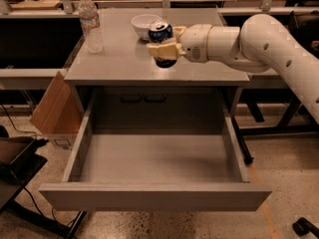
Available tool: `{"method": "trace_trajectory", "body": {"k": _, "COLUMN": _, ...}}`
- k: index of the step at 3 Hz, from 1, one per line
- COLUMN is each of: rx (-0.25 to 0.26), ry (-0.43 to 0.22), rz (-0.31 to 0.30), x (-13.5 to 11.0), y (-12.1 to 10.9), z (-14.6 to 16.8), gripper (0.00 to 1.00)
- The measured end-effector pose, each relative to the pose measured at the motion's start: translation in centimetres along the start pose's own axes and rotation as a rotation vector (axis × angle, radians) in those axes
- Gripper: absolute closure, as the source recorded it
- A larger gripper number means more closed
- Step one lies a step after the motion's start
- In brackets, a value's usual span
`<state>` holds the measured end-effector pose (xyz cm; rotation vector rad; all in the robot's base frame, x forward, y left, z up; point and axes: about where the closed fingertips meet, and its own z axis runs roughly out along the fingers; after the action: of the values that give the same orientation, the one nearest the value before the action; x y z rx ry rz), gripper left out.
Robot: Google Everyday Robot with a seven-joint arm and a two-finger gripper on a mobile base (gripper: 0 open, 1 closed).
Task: Place pepsi can into top drawer
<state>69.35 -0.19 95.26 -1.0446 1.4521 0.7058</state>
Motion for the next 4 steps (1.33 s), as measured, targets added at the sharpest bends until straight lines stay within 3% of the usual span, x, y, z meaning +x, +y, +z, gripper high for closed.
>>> {"method": "trace_trajectory", "body": {"k": 1, "rx": -0.001, "ry": -0.002, "rz": -0.006, "x": 4.9, "y": 3.2, "z": -6.9, "gripper": 1.00}}
{"method": "trace_trajectory", "body": {"k": 3, "rx": -0.020, "ry": -0.004, "rz": 0.030, "x": 6.1, "y": 3.6, "z": -6.0, "gripper": 1.00}}
{"method": "trace_trajectory", "body": {"k": 4, "rx": -0.033, "ry": 0.004, "rz": 0.109, "x": 11.0, "y": 5.3, "z": -4.6, "gripper": 1.00}}
